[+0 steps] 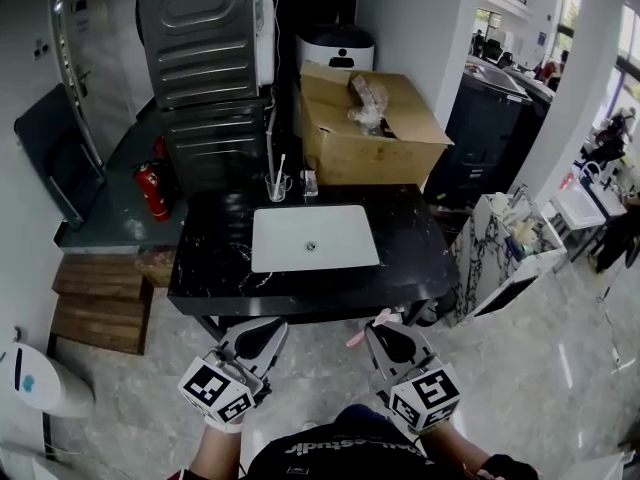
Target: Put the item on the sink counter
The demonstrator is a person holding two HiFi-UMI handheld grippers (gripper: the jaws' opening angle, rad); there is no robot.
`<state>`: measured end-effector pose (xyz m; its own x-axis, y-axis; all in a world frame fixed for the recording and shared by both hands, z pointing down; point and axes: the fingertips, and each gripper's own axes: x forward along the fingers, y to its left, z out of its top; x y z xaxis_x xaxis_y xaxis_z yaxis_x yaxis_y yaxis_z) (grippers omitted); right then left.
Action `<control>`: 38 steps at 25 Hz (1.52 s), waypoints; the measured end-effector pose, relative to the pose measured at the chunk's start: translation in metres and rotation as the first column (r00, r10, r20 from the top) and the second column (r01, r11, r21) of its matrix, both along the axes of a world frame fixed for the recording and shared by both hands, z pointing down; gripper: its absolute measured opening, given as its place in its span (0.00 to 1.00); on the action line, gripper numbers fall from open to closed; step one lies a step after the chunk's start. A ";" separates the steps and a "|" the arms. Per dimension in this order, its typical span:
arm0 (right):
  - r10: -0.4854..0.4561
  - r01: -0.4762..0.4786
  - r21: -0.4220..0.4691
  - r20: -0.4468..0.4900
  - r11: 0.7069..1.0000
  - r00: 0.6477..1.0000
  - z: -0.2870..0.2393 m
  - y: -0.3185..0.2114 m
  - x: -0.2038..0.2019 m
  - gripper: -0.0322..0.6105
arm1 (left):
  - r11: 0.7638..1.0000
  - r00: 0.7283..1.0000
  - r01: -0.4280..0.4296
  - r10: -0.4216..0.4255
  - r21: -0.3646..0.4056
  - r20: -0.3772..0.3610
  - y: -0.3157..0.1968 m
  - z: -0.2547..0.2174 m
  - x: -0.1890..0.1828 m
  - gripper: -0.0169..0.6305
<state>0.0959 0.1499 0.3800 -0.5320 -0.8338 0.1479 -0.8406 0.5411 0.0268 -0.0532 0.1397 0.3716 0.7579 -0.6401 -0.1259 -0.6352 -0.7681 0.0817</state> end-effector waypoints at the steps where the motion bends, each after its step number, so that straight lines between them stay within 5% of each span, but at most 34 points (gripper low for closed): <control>1: 0.002 -0.002 -0.003 -0.002 1.000 1.000 0.001 -0.001 -0.001 0.13 | 1.000 1.000 0.001 -0.001 -0.008 -0.006 -0.002 0.003 -0.002 0.05; 15: -0.029 0.030 -0.011 0.037 0.999 0.999 0.017 -0.096 0.014 0.13 | 0.998 0.999 0.039 -0.038 -0.049 0.020 -0.085 0.024 0.007 0.05; 27: -0.073 0.073 0.010 0.074 0.997 0.995 -0.002 -0.265 0.084 0.13 | 0.999 0.996 0.050 -0.049 -0.001 0.068 -0.253 -0.010 0.085 0.05; 38: -0.123 0.123 0.005 0.135 0.992 0.983 -0.005 -0.348 0.122 0.13 | 0.994 0.986 0.110 -0.107 -0.014 0.126 -0.328 -0.017 0.120 0.05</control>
<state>0.2174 -0.1984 0.3751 -0.6455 -0.7604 0.0708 -0.7635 0.6403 -0.0843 0.0663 -0.1879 0.3545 0.6929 -0.7207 -0.0204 -0.7207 -0.6932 0.0112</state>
